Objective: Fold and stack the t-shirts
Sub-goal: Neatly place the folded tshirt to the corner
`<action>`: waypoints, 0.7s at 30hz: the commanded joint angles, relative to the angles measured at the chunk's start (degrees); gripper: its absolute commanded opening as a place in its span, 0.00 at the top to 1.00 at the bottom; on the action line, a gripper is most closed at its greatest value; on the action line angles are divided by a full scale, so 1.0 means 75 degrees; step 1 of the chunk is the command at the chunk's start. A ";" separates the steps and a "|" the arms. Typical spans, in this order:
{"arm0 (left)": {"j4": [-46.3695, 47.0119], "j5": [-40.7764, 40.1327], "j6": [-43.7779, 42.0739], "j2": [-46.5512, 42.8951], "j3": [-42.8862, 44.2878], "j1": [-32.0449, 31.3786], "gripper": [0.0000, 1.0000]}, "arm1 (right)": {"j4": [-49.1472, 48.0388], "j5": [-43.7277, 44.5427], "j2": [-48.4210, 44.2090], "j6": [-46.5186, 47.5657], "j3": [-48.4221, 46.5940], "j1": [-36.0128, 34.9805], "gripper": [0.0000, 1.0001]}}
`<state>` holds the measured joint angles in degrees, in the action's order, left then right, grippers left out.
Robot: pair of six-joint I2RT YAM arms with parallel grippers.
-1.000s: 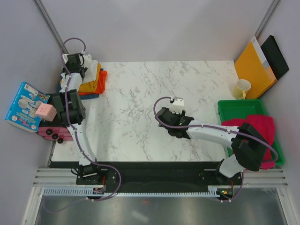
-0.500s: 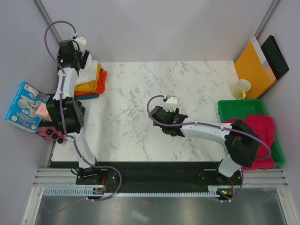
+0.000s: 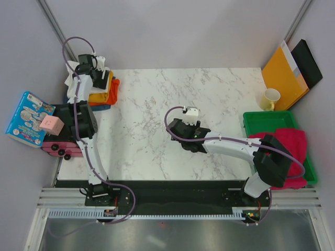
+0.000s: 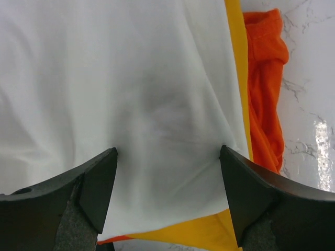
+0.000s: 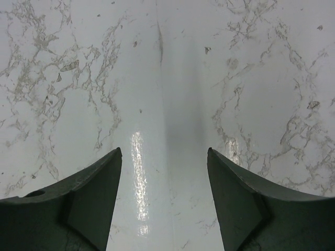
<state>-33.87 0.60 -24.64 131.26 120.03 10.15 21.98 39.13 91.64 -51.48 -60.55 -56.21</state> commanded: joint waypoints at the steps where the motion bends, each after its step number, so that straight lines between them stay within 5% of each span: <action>1: -0.1026 0.0681 0.0076 0.0100 0.0450 -0.0228 0.16 | 0.0163 0.0255 -0.0300 -0.0213 0.0011 -0.0053 0.26; 10: -0.1017 0.0705 0.0201 -0.0345 -0.0032 -0.0300 0.11 | 0.0140 0.0149 0.0063 -0.0167 -0.0293 -0.0099 0.26; 21: -0.0629 -0.0184 0.1399 -0.0124 0.2545 -0.0100 0.01 | 0.0199 0.0301 -0.0277 -0.0389 -0.0012 -0.0217 0.26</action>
<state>-40.66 3.27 -19.40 131.83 130.23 8.62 23.18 39.48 91.88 -52.53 -60.88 -57.32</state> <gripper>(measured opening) 0.993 0.739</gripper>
